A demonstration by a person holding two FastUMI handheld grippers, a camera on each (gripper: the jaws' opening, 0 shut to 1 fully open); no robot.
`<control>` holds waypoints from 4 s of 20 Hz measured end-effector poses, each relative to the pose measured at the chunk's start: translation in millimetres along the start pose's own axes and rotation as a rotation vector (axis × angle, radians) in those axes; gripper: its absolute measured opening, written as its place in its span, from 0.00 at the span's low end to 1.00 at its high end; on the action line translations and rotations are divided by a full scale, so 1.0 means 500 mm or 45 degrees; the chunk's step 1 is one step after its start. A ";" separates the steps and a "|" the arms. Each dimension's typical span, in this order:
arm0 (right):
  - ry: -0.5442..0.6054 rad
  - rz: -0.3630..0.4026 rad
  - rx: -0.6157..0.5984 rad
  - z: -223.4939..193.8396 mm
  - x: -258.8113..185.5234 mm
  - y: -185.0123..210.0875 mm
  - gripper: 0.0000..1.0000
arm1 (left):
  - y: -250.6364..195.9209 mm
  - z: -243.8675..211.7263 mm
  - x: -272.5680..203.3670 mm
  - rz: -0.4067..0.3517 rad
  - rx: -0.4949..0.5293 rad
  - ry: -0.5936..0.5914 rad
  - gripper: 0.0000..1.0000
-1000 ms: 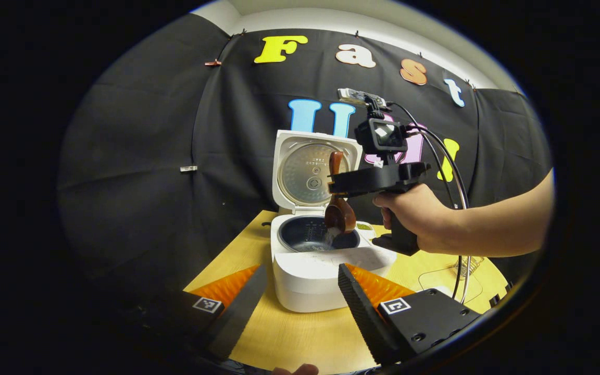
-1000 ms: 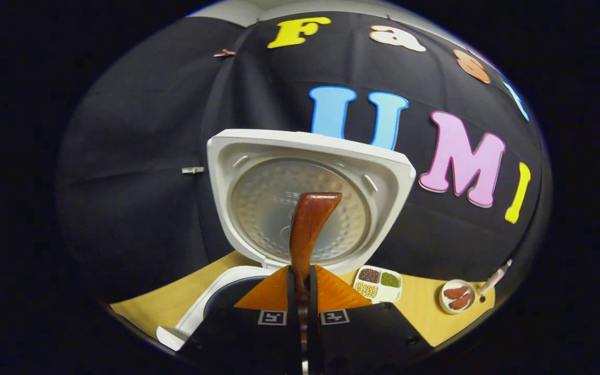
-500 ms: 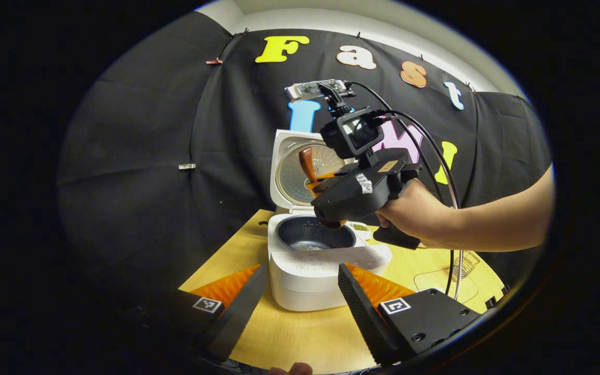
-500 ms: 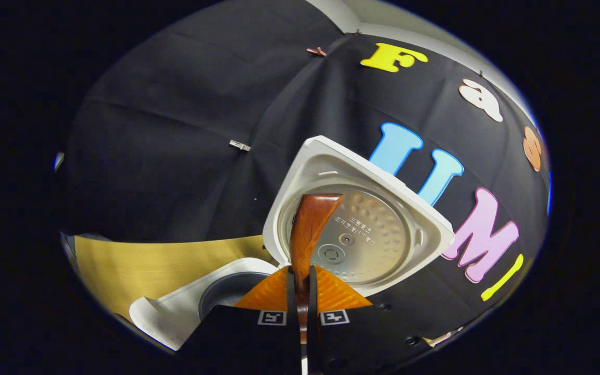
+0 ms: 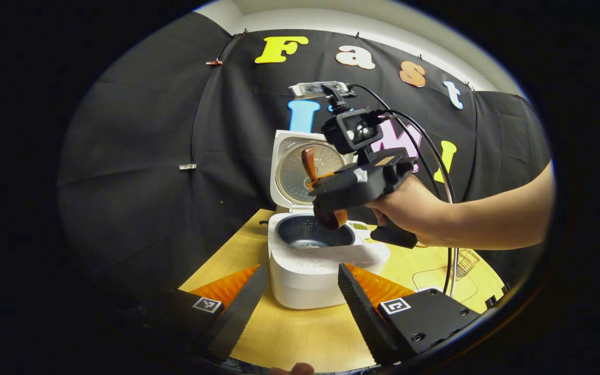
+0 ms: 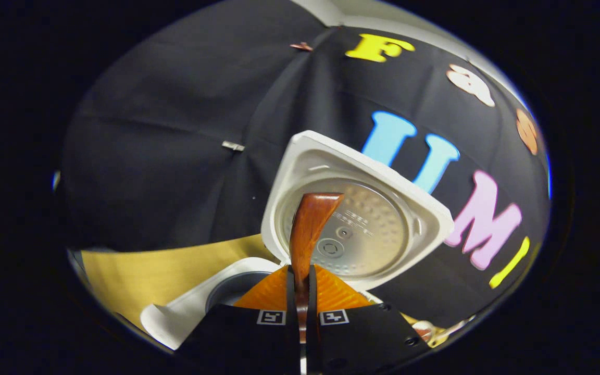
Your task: Close the left gripper, press the button to open the rice cooker; take a wooden spoon from the chopstick holder with the right hand, scoop a spoonful of rice and pour it into the rice cooker, then put the wooden spoon back into the chopstick holder.
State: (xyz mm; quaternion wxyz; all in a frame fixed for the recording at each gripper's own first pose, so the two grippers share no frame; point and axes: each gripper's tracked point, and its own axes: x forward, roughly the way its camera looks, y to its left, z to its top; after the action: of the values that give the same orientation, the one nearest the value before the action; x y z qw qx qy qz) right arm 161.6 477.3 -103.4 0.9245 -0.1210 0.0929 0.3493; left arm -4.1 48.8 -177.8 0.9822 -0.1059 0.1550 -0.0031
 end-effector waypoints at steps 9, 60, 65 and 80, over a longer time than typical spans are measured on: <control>0.064 -0.041 0.812 -0.010 -0.035 -0.083 0.09 | -0.022 0.019 -0.011 -0.006 0.026 -0.015 0.95; 0.092 -0.588 1.077 -0.731 -0.574 -0.882 0.09 | -0.364 0.016 0.047 -0.053 0.108 0.099 0.95; 0.125 -0.575 1.127 -0.762 -0.562 -0.862 0.14 | -0.351 0.006 0.043 -0.020 0.095 0.119 0.95; 0.124 -0.682 1.166 -0.750 -0.666 -0.862 0.98 | -0.332 0.061 0.055 -0.037 0.147 0.068 0.95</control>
State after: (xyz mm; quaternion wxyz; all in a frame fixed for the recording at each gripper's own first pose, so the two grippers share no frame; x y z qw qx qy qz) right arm 171.2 -151.8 -307.4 0.9341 0.2595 0.2447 0.0186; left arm 35.6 -108.1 -123.2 0.9820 -0.0511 0.1793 -0.0291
